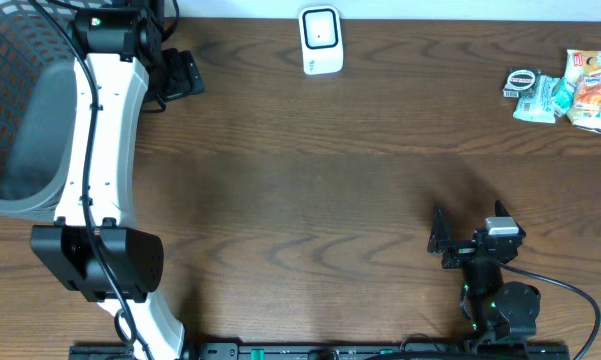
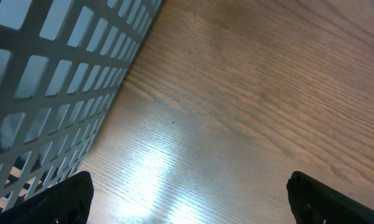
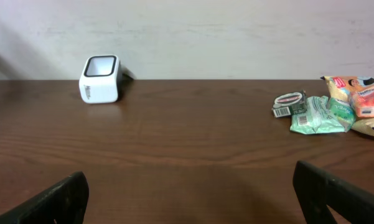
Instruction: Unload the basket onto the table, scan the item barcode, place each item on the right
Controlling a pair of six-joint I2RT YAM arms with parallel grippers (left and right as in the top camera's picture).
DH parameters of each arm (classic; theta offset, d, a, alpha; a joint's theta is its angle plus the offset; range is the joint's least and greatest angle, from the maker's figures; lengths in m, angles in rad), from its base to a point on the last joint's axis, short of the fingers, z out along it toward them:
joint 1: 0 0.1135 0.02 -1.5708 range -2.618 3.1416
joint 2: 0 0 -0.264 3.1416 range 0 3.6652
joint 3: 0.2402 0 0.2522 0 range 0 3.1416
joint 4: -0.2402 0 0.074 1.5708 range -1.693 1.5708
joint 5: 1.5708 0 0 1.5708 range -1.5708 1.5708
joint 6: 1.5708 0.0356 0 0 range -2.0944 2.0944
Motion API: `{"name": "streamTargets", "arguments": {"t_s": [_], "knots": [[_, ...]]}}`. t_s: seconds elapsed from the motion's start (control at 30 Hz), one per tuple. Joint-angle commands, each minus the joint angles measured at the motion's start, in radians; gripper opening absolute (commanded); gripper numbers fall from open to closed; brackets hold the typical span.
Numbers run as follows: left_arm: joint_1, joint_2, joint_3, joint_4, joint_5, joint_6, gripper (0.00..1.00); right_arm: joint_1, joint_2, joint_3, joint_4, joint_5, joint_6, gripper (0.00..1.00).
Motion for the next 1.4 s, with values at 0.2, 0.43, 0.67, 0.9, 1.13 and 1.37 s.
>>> {"name": "streamTargets", "arguments": {"t_s": [0.2, 0.43, 0.67, 0.9, 1.13, 1.37], "knots": [[0.002, 0.009, -0.005, -0.021, -0.011, 0.009, 0.98, 0.006, -0.007, -0.004, -0.001, 0.008, 0.011, 0.99], [-0.046, -0.048, -0.086, -0.076, -0.01, 0.005, 0.98, 0.006, -0.007, -0.004, -0.001, 0.008, 0.011, 0.99], [-0.084, -0.27, -0.376, 0.143, -0.01, 0.005, 0.98, 0.006, -0.007, -0.004, -0.001, 0.008, 0.011, 0.99], [-0.083, -0.601, -0.821, 0.398, -0.01, 0.03, 0.98, 0.006, -0.007, -0.004, -0.001, 0.008, 0.011, 0.99], [-0.083, -1.002, -1.306, 0.746, -0.002, 0.108, 0.98, 0.006, -0.007, -0.004, -0.001, 0.008, 0.011, 0.99], [-0.083, -1.405, -1.657, 1.034, -0.002, 0.127, 0.97, 0.006, -0.007, -0.004, -0.001, 0.008, 0.011, 0.99]]}}
